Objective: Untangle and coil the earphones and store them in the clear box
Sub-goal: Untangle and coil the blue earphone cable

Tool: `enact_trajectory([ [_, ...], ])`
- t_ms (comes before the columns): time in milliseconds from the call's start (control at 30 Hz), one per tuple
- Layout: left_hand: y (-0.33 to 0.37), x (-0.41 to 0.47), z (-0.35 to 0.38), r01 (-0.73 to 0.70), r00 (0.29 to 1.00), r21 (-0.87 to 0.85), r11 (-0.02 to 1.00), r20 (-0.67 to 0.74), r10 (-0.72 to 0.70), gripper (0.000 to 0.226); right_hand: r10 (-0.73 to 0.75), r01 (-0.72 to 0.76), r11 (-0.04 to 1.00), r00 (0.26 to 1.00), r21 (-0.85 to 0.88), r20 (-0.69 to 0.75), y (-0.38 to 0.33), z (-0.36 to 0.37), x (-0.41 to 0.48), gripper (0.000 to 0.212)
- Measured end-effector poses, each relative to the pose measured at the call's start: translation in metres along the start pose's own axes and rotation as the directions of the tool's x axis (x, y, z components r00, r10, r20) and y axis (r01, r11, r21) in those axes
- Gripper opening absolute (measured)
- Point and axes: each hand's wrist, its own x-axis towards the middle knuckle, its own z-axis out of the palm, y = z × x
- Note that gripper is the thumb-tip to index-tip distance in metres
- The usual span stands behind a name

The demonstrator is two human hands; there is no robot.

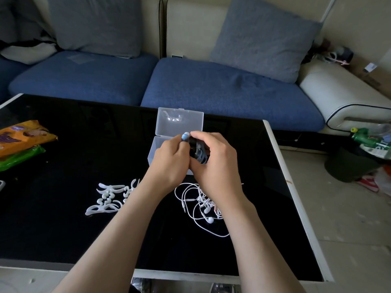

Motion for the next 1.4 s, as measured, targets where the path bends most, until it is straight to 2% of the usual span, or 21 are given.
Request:
enact_trajectory([
  [167,-0.002,0.002,0.001,-0.025,0.999,0.016,1.0,-0.046,0.026,0.031,-0.014,0.014,1.0,1.0,-0.004,-0.025,0.0,-0.001,0.001,0.054],
  [300,-0.003,0.003,0.002,-0.051,0.994,0.026,0.998,-0.091,0.053,0.02,-0.009,0.01,1.0,0.999,0.002,-0.031,0.0,-0.003,0.0,0.057],
  [433,-0.005,0.002,0.002,-0.1,0.99,-0.024,0.995,-0.105,0.097,0.017,-0.011,0.011,1.0,0.999,0.002,-0.03,0.0,-0.004,0.001,0.057],
  [600,-0.003,0.004,-0.002,-0.127,0.99,-0.165,0.978,-0.083,0.115,0.022,0.027,-0.026,0.999,0.999,0.039,-0.039,0.002,-0.002,0.001,0.059],
  [767,-0.007,0.005,0.0,-0.13,0.991,-0.14,0.982,-0.048,0.124,0.024,0.022,-0.022,1.0,0.999,-0.009,-0.046,0.003,-0.003,0.001,0.054],
  [933,-0.013,0.009,-0.003,-0.16,0.983,-0.094,0.983,-0.104,0.15,0.027,-0.047,0.049,0.994,0.999,-0.093,0.025,0.001,-0.001,-0.001,0.053],
  [1167,-0.011,0.009,-0.006,-0.033,0.999,-0.237,0.971,-0.042,0.024,0.029,-0.118,0.126,0.972,0.992,-0.199,0.053,0.001,0.003,-0.005,0.056],
  [1300,-0.011,0.008,-0.008,0.03,0.999,-0.257,0.966,-0.033,-0.04,0.032,-0.059,0.062,0.997,0.996,-0.04,0.068,-0.003,0.002,-0.004,0.045],
  [1400,-0.015,0.01,-0.008,0.049,0.997,-0.251,0.967,-0.039,-0.06,0.034,0.018,-0.019,1.0,0.997,0.012,0.074,-0.004,0.001,-0.002,0.051],
])
